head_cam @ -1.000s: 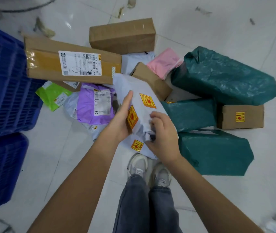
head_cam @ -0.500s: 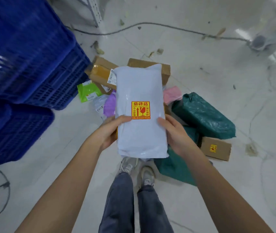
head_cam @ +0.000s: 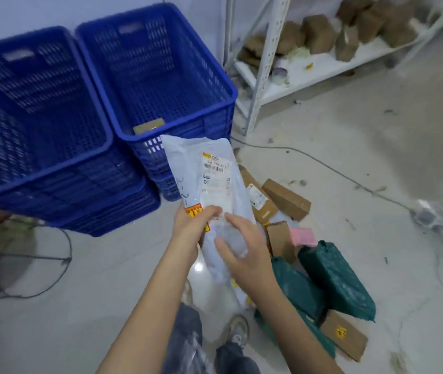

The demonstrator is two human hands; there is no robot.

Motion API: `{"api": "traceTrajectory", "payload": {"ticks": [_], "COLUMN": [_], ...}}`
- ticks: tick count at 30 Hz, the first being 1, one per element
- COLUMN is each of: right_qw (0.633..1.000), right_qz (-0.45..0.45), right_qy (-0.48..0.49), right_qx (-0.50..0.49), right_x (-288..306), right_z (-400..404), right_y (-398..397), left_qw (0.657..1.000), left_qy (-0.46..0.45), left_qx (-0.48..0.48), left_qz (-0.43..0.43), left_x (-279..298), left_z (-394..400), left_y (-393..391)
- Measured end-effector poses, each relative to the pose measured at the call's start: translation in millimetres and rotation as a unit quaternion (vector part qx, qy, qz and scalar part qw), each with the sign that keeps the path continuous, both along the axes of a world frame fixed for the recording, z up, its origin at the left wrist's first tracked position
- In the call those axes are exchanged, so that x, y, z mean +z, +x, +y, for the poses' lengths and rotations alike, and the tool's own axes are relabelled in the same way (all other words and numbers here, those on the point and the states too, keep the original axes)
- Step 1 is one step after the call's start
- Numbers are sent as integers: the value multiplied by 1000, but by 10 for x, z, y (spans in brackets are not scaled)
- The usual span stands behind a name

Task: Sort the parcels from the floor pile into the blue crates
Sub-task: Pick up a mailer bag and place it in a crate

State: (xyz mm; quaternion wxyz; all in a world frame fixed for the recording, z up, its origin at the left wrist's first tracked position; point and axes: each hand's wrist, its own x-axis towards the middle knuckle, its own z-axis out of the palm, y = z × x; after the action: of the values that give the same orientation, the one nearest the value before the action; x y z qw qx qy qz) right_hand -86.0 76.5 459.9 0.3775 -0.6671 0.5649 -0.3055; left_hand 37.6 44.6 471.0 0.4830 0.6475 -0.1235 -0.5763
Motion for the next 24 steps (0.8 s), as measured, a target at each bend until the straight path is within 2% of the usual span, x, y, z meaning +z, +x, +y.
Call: {"api": "traceTrajectory", "payload": {"ticks": [1,4,7,9,11,17,24], "right_qw": [997,975,925,901,902,931,946], "right_qz": [-49,-112,-177,-205,-213,-197,-166], "right_qy": [45,158,333,380,373,305,276], "right_qx": [-34,-106,-37,31,53,26,21], "right_x": [18,55,151,218,292,397,353], "right_z": [-51,-366,-680,-818,-931,-1285,-2239], "right_y": [67,302,672,948,1221,1780,2228], "left_qw": [1000,998,997,995,996,996,998], "left_qy": [-2,-21,-18,-23,-20,37,10], "left_qx": [2,-20,-39,-51,-59,-78,-53], "left_qz": [18,58,68,77,66,-10,-35], "left_x": [21,96,165,222,262,356,340], "left_z": [22,69,60,20,-56,-473,-1422], "left_y": [207,823,1394,1721,1993,2522,2831]}}
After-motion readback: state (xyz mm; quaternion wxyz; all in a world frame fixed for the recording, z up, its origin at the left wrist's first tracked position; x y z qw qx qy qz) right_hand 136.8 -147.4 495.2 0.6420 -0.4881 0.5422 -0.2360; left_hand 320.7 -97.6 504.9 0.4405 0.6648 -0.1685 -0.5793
